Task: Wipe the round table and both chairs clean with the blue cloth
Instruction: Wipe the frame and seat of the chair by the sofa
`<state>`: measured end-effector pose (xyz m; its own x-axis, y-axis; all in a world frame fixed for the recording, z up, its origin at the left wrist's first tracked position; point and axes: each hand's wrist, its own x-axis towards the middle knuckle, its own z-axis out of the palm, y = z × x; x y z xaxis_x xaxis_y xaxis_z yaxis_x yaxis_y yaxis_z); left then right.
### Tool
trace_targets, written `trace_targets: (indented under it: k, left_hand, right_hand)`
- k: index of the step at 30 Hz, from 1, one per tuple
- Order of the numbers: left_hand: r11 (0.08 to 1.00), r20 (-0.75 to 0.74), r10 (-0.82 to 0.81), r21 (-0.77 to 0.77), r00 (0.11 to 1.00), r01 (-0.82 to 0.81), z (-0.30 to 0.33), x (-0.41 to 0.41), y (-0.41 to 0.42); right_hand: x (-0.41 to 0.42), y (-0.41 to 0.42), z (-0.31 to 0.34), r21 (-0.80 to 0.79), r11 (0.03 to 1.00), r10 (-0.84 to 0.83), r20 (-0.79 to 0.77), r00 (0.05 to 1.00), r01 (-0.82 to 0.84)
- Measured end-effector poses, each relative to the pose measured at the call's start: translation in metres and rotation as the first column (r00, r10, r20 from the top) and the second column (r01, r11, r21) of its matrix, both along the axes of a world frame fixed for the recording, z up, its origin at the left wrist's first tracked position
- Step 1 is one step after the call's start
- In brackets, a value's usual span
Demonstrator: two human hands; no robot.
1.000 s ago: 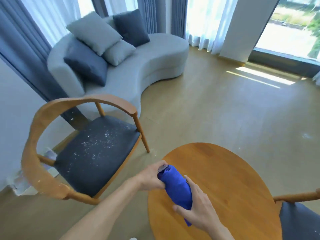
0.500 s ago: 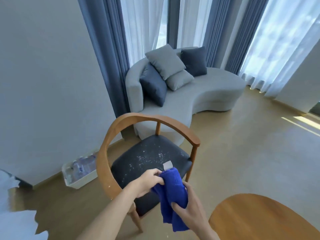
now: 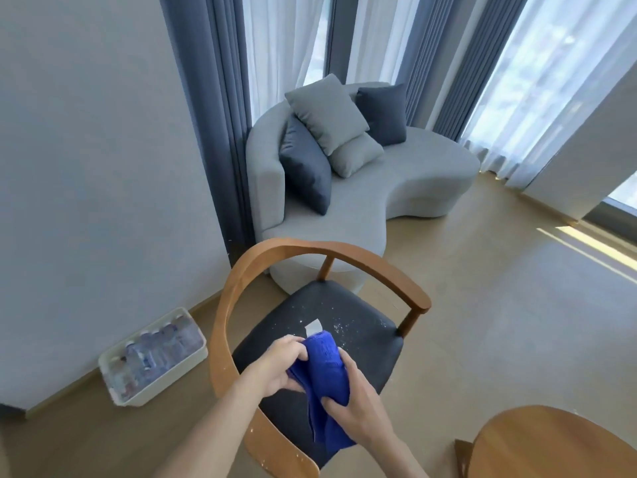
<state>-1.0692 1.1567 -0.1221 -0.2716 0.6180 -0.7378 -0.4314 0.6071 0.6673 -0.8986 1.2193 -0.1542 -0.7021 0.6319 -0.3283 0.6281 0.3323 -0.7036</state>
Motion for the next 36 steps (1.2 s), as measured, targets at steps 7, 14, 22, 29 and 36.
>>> trace_targets:
  k: [7,14,22,29,36]
  left_hand:
    - [0.994,0.151,0.061,-0.097,0.987,-0.047,-0.010,-0.008,0.081]
    - [0.970,0.064,0.077,-0.234,0.995,-0.060,-0.032,-0.017,0.152]
    - [0.938,0.214,0.104,-0.345,0.971,-0.024,-0.075,-0.022,0.201]
    - [0.930,0.332,-0.018,-0.340,0.943,0.138,-0.142,-0.060,0.248]
    - [0.691,-0.547,-0.704,-0.379,0.454,0.615,-0.230,-0.151,0.294]
  right_hand:
    - [-0.013,0.057,-0.019,0.002,0.998,-0.060,0.075,0.995,0.060]
    - [-0.033,0.095,-0.042,0.216,0.972,-0.131,0.182,0.974,0.090]
    - [-0.047,0.117,-0.066,0.441,0.884,-0.298,0.267,0.916,0.159]
    - [-0.083,0.149,-0.121,0.331,0.913,-0.366,0.404,0.838,0.239]
    - [-0.089,0.228,-0.200,0.305,0.859,-0.511,0.439,0.739,0.412]
